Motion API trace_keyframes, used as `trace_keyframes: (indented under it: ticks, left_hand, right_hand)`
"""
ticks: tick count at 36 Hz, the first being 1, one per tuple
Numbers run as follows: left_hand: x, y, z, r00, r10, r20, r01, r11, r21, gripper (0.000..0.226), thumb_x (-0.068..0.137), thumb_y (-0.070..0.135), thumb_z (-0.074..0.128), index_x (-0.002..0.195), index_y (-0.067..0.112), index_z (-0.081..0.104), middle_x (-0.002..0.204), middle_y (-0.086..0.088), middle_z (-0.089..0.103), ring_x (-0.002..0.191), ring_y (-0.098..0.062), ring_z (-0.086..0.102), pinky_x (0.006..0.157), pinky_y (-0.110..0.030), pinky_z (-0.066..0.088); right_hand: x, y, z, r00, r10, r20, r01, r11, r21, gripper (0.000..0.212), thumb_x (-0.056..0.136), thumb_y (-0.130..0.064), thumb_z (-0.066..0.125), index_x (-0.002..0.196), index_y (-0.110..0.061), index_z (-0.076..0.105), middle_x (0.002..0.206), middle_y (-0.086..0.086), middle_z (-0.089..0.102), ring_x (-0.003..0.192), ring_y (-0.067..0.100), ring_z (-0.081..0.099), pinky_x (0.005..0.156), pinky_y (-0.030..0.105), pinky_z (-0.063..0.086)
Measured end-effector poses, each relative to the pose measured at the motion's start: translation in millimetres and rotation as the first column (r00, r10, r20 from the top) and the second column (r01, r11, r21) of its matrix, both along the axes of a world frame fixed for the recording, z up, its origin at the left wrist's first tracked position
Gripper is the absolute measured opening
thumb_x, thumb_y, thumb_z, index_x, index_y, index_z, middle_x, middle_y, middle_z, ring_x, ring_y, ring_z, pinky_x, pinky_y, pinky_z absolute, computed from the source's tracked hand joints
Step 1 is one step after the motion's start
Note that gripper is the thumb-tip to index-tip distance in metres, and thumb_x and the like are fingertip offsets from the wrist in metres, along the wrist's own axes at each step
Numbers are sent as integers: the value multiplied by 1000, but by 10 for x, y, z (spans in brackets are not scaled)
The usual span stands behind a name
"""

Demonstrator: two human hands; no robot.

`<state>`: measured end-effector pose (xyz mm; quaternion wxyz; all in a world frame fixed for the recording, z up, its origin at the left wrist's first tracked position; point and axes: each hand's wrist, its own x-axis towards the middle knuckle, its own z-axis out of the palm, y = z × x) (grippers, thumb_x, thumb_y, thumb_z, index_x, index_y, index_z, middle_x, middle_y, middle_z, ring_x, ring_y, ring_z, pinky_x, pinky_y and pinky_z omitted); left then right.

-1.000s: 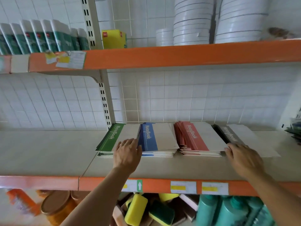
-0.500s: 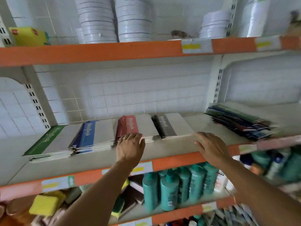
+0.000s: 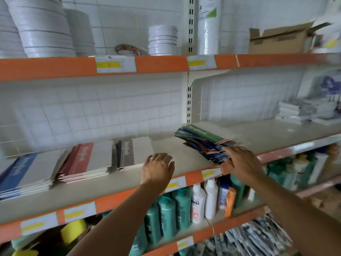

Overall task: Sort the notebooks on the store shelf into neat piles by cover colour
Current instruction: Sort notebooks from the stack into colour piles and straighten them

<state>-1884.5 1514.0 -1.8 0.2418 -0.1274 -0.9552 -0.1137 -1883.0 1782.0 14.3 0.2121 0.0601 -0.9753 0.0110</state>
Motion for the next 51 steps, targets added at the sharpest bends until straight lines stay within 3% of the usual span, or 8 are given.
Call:
trace_keyframes:
  ticks: [11, 18, 26, 35, 40, 44, 49, 51]
  left_hand:
    - [-669, 569, 114, 997, -30, 65, 31, 999, -22, 36, 101, 36, 32, 130, 27, 52, 139, 8, 48, 129, -15, 40, 105, -28, 29]
    - [-937, 820, 186, 995, -53, 84, 53, 999, 9, 35, 102, 35, 30, 126, 27, 54, 131, 7, 54, 122, -14, 45, 103, -29, 31]
    - [-1037, 1016, 175, 998, -4, 60, 4, 1000, -6, 33, 102, 35, 30, 121, 27, 56, 126, 7, 56, 118, -14, 48, 100, -29, 33]
    - [-962, 1274, 134, 989, 139, -52, -135, 989, 63, 31, 100, 32, 35, 116, 24, 61, 124, 8, 58, 115, -13, 51, 97, -28, 36]
    - [-853, 1441, 96, 965, 230, -129, -215, 969, 126, 23, 96, 25, 47, 107, 20, 67, 110, 2, 67, 101, -21, 61, 85, -33, 46]
    - [-790, 1484, 73, 947, 281, -158, -260, 956, 137, 20, 91, 21, 55, 107, 19, 68, 107, 0, 68, 98, -24, 62, 81, -35, 48]
    - [-775, 1526, 125, 945, 282, -167, -261, 956, 133, 26, 96, 23, 46, 116, 19, 62, 116, 0, 63, 104, -23, 58, 85, -34, 44]
    - [-787, 1530, 141, 943, 280, -179, -258, 956, 138, 27, 97, 23, 44, 118, 19, 60, 119, 1, 61, 104, -22, 57, 84, -33, 43]
  right_hand:
    - [-535, 388, 181, 998, -39, 40, 38, 999, 16, 44, 99, -21, 41, 143, -23, 39, 140, -3, 50, 126, 14, 46, 102, 26, 36]
    - [-901, 494, 253, 983, 11, 182, 0, 998, -61, 60, 97, -40, 50, 150, -23, 27, 147, -2, 42, 128, 17, 43, 104, 31, 36]
    - [-1153, 543, 274, 920, 124, 371, -134, 991, 2, 80, 93, -47, 53, 154, -28, 5, 160, -3, 7, 147, 19, 11, 119, 40, 9]
    - [-1304, 593, 251, 934, 300, 196, -328, 936, 129, 60, 92, -50, 53, 145, -28, 35, 137, -2, 53, 120, 18, 50, 105, 36, 34]
    - [-1380, 698, 231, 900, 403, 168, -428, 890, 155, 50, 91, -56, 47, 128, -25, 56, 119, -4, 59, 109, 14, 53, 100, 32, 38]
    - [-1346, 727, 230, 878, 474, 68, -475, 845, 247, 39, 101, -40, 36, 126, -17, 57, 123, -1, 59, 114, 15, 53, 103, 30, 36]
    - [-1339, 734, 87, 839, 544, -26, -526, 821, 221, 28, 87, -13, 63, 116, -13, 63, 116, 3, 63, 110, 22, 56, 96, 35, 41]
    - [-1331, 756, 80, 822, 569, 31, -568, 813, 131, 37, 89, -23, 62, 124, -15, 56, 126, 1, 55, 116, 19, 49, 95, 32, 41]
